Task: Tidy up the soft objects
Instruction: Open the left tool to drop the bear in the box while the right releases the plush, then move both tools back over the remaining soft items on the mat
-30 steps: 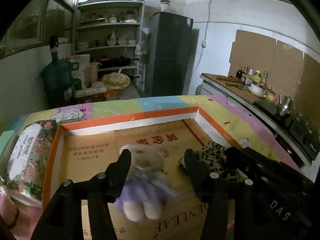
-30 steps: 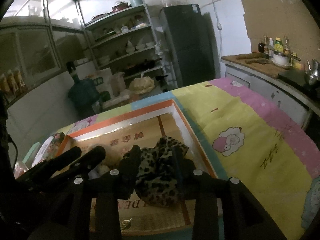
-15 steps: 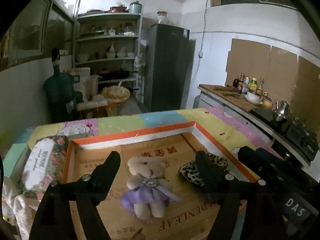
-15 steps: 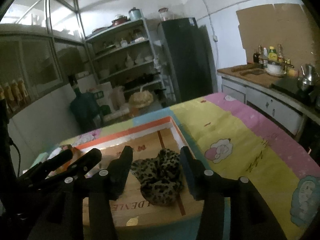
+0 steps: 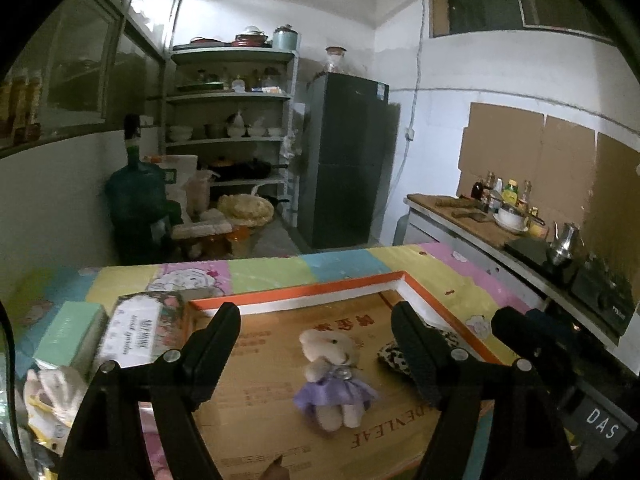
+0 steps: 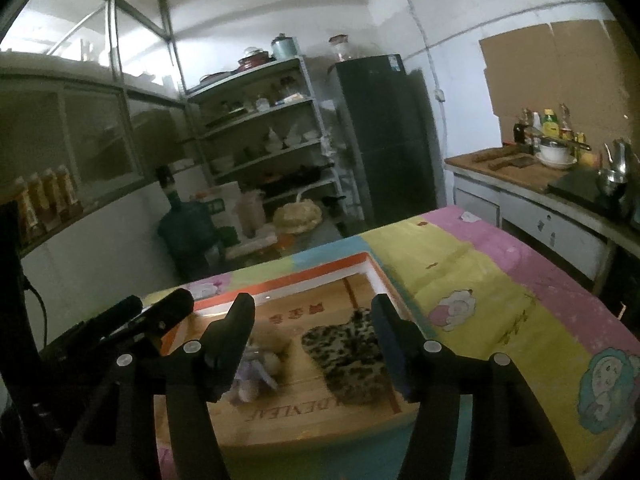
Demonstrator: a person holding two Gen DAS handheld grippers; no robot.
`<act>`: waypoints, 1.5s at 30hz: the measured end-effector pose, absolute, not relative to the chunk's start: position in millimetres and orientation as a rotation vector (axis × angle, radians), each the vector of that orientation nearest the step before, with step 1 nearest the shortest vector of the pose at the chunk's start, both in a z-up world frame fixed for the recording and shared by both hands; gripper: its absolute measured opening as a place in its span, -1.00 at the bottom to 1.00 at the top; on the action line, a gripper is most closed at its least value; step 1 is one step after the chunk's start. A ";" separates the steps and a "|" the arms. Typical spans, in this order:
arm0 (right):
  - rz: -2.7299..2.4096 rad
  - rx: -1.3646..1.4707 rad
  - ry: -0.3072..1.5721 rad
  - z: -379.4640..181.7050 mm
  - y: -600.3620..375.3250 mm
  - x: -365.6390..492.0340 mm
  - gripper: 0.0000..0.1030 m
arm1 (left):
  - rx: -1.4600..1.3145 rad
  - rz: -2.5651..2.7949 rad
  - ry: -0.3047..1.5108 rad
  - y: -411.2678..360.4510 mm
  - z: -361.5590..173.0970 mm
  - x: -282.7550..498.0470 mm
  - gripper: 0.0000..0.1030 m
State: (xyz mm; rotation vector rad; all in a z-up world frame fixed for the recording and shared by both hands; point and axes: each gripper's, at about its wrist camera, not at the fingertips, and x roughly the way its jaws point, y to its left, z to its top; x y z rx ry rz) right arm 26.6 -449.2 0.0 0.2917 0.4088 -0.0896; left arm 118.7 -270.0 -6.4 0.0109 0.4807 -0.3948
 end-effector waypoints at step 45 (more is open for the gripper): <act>0.209 0.093 0.444 18.7 -233.4 37.0 0.35 | -0.126 -0.121 0.396 -34.7 18.0 72.3 0.67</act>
